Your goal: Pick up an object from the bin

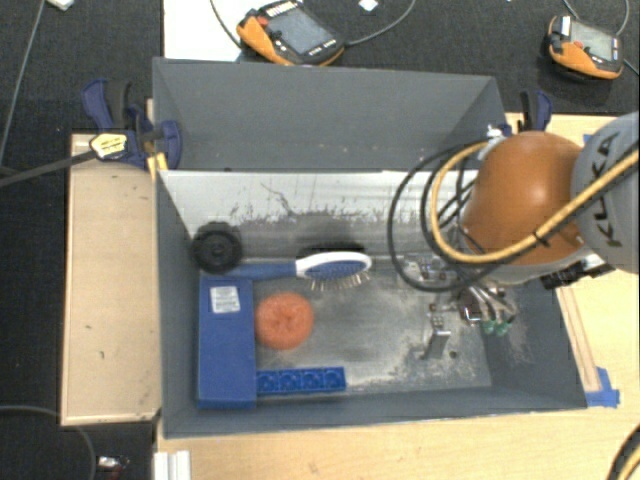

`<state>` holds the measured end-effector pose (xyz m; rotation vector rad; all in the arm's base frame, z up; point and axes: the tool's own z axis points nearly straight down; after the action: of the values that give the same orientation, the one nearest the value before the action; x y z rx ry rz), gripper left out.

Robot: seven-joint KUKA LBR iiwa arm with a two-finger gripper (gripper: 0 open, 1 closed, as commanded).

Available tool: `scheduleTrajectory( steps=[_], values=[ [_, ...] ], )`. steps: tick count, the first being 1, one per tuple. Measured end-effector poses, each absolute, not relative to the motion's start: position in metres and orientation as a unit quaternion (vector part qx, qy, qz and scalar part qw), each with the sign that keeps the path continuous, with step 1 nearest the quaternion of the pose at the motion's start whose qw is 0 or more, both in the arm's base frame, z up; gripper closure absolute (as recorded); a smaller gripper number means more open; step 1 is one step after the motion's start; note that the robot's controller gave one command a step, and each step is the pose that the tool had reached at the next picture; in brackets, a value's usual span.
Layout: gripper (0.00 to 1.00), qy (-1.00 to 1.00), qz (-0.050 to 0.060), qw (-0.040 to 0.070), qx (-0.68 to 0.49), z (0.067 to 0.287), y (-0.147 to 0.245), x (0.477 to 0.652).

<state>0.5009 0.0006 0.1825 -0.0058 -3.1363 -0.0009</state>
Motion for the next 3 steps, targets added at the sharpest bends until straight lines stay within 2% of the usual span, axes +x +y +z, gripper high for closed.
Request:
scheduleTrajectory(
  steps=[1, 2, 3],
  values=[
    [0.0, -1.0, 0.0, -0.001, -0.002, 0.186, 0.001, 0.503],
    [0.0, -0.998, 0.0, -0.008, 0.067, 0.076, 0.067, 0.583],
    [0.0, -0.997, 0.0, -0.006, 0.078, 0.118, 0.121, 0.59]
  ],
)
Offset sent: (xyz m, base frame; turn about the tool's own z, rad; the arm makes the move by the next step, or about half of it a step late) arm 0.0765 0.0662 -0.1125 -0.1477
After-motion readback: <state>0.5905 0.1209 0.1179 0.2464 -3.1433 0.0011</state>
